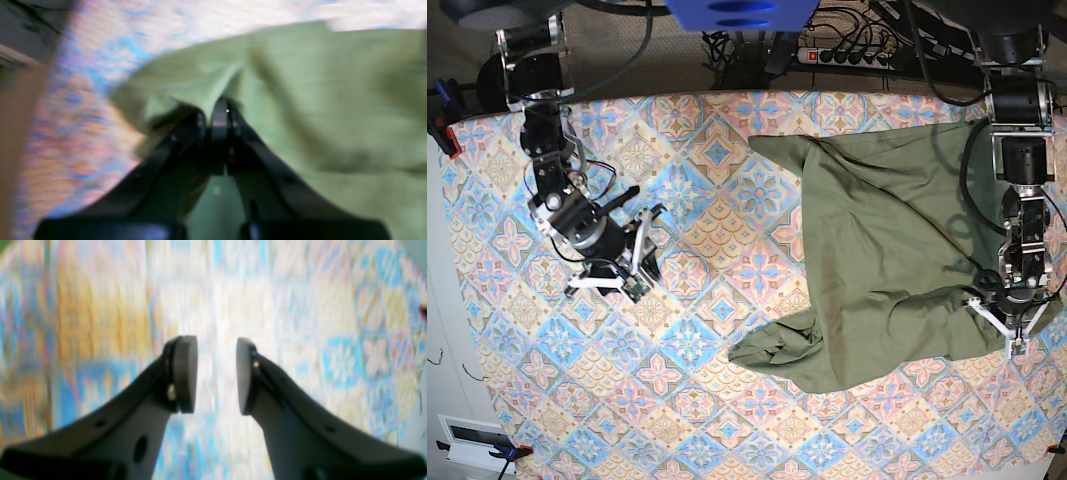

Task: Layout the t-shirt on the table in an organized manner, then fold the t-shirt properly
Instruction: 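Release the shirt with both grippers and reposition them, then grasp the shirt body with both grippers near its center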

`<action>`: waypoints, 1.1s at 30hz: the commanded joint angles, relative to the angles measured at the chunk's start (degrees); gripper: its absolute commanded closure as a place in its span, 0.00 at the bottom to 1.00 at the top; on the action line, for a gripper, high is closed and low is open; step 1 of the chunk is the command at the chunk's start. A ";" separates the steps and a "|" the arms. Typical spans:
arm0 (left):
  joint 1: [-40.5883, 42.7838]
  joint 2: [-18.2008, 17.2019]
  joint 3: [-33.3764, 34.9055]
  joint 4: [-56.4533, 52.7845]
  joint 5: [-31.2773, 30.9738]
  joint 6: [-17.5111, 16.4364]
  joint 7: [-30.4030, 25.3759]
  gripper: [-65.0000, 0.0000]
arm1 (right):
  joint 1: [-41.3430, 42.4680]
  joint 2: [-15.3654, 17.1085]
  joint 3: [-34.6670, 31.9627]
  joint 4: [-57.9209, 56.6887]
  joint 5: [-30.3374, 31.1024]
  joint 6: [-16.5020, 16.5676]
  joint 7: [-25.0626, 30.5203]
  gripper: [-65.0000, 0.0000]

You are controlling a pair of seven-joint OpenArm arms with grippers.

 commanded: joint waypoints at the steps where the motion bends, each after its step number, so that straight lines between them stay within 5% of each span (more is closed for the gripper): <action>1: 0.30 -1.02 -1.99 2.76 -1.91 0.32 0.98 1.00 | 2.28 0.21 -0.47 -1.21 0.14 -0.22 0.76 0.71; 9: 11.81 2.85 -10.87 17.44 -15.18 0.32 11.52 0.83 | 16.70 -9.10 -12.60 -16.95 -0.04 -0.22 2.25 0.62; 15: 20.34 5.58 -15.35 22.81 -15.45 0.32 12.32 0.80 | 24.79 -13.06 -19.46 -27.32 -0.04 -0.22 7.62 0.47; 25: 30.36 11.20 -17.46 33.36 -15.53 0.32 12.49 0.80 | 29.62 -16.05 -30.45 -40.07 -0.13 -0.22 14.47 0.47; 33: 33.44 14.02 -17.55 35.29 -15.53 0.32 12.49 0.81 | 29.45 -23.35 -29.75 -40.77 -0.04 -0.22 14.38 0.47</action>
